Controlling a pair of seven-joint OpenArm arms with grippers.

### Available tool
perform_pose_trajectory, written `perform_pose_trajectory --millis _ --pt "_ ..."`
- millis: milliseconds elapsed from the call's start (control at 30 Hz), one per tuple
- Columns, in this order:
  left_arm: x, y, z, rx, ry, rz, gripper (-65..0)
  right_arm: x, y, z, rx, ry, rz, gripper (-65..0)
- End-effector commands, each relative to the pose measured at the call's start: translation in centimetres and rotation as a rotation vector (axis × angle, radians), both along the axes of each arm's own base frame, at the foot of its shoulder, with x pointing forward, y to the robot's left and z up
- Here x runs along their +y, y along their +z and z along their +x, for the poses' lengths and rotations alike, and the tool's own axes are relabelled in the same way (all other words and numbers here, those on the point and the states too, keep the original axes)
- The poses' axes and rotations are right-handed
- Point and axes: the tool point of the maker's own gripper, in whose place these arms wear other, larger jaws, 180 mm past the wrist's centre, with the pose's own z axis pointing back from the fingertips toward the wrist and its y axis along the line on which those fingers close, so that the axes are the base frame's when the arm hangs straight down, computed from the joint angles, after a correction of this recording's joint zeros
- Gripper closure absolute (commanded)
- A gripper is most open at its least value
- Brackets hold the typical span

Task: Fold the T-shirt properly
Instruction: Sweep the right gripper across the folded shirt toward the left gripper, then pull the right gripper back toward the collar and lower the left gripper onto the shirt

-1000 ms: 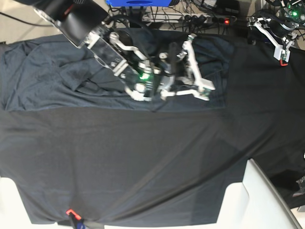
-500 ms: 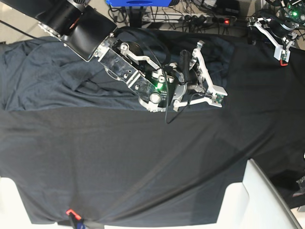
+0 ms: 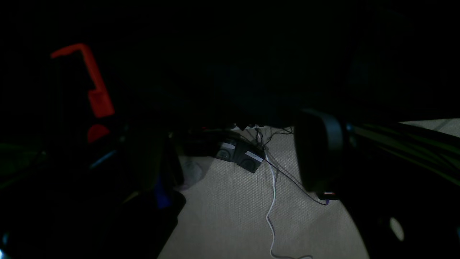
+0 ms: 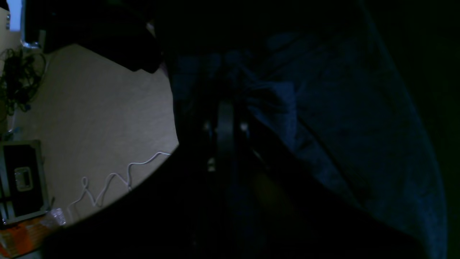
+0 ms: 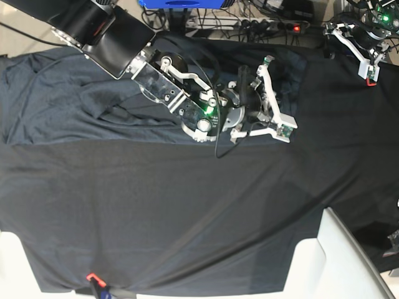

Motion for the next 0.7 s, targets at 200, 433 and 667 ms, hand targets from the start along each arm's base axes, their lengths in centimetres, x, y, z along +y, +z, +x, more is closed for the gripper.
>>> perform_pose_trajectory --millis 200,433,667 --pt "0.5 0.8 0.5 -0.028 -0.009 0.012 -54.0 1.4 2.0 0.7 -0.024 -0.001 0.069 -31.8" --pt "0.5 1.0 0.6 -0.029 -0.012 0.015 -54.0 -1.5 5.7 4.3 -0.113 -0.101 0.129 -37.4" --pt "-2.0 3.3 2.6 -0.151 0.051 -0.178 -54.8 -12.3 3.3 5.3 -0.057 -0.377 0.055 -37.5"
